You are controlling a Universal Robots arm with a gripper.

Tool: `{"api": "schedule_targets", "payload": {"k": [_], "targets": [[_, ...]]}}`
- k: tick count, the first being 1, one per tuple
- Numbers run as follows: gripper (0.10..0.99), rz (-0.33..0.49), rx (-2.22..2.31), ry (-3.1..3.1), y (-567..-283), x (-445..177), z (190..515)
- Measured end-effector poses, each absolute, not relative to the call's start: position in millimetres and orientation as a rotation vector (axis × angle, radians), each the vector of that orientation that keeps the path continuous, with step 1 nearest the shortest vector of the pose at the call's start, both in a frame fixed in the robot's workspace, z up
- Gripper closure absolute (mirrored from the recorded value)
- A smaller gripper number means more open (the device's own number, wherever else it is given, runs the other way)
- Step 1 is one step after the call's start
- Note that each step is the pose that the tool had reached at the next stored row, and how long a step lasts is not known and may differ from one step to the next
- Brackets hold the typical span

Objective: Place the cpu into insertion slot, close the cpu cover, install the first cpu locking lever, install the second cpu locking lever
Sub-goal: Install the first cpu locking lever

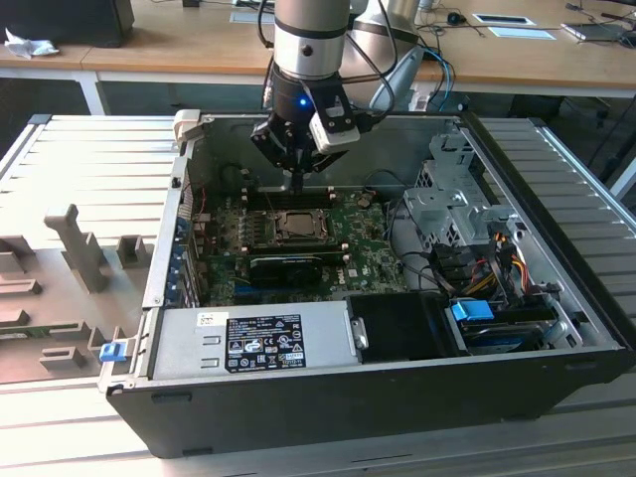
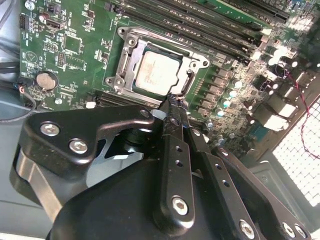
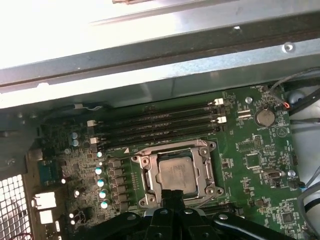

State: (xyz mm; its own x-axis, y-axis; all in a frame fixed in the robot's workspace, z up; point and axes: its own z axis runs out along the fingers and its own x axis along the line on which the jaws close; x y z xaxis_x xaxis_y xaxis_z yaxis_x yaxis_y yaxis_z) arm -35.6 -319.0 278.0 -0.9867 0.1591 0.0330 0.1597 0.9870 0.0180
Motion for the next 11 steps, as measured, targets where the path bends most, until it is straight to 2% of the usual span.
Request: {"api": "schedule_targets", "payload": {"k": [11], "targets": [[0.98,-0.03,-0.142,-3.106,-319.0,-35.6,278.0]]}}
